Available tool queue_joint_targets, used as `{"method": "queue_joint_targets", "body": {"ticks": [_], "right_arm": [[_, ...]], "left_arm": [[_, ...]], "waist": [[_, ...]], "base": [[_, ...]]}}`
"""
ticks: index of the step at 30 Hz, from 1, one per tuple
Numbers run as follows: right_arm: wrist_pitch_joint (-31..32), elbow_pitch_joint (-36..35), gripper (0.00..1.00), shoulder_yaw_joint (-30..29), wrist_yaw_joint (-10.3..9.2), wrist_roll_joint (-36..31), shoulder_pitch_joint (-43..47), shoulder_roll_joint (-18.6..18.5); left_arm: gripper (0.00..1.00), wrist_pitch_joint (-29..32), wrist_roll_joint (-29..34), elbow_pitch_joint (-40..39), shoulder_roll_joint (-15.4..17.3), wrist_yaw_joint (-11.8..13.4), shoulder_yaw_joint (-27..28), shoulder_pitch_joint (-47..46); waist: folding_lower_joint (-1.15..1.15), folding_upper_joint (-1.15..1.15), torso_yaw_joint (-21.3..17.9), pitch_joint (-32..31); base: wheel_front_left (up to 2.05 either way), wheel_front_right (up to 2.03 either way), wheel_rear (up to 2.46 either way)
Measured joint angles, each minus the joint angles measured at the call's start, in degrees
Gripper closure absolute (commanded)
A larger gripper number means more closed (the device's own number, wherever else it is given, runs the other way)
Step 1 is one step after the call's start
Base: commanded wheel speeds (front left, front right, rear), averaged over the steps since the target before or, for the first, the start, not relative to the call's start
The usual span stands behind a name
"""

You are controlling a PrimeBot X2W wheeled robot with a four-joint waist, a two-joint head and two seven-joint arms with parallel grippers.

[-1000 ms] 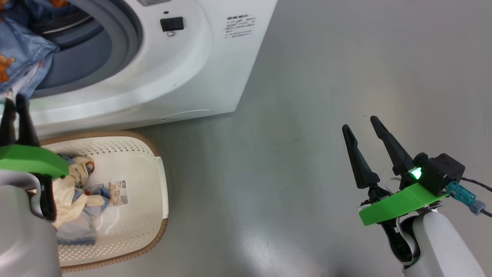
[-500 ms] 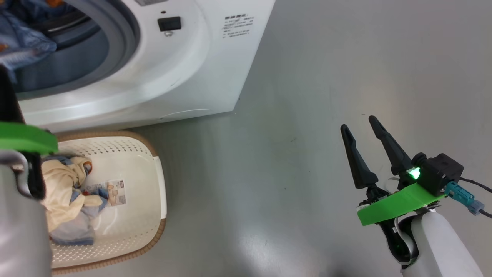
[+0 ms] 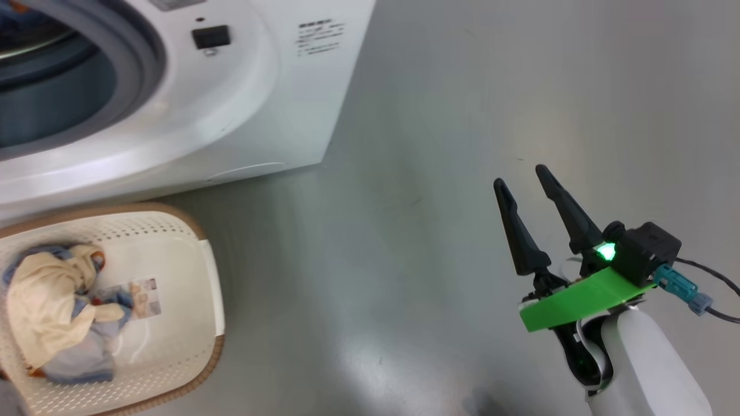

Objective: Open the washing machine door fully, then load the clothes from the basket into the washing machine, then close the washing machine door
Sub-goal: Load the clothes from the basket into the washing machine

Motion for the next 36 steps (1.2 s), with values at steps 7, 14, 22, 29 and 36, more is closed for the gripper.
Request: {"method": "queue_joint_targets", "body": {"ticks": [7,14,22,29,36], "right_arm": [[0.00,0.22,0.00,0.36,0.00,0.21,-0.80,0.49],[0.00,0.42,0.00,0.58,0.00,0.53,-0.77,0.85],[0.00,0.53,0.00,0.48,0.00,0.52,-0.69,0.81],[0.00,0.73,0.00,0.52,0.00,0.53,-0.65,-0.08],[0.00,0.80,0.00,0.49,0.00,0.52,-0.48,-0.60]], "left_arm": [[1.00,-0.03,2.47,7.33,0.53,0.00,-1.35,-1.94],[0.51,0.00,2.88,16.35,2.03,0.01,-2.19,-4.74],[0.00,0.01,2.26,17.30,1.68,0.01,-2.41,-5.25],[0.00,0.01,0.82,15.28,-0.44,0.00,-2.70,-2.46],[0.00,0.01,-1.36,11.16,-2.13,0.00,-3.01,2.25]], "waist": [[0.00,0.00,-2.54,0.49],[0.00,0.00,-3.61,0.12],[0.00,0.00,-2.58,-0.82],[0.00,0.00,-1.25,-2.03],[0.00,0.00,-0.14,-3.22]], "base": [[0.00,0.00,0.00],[0.00,0.00,0.00],[0.00,0.00,0.00],[0.00,0.00,0.00],[0.00,0.00,0.00]]}}
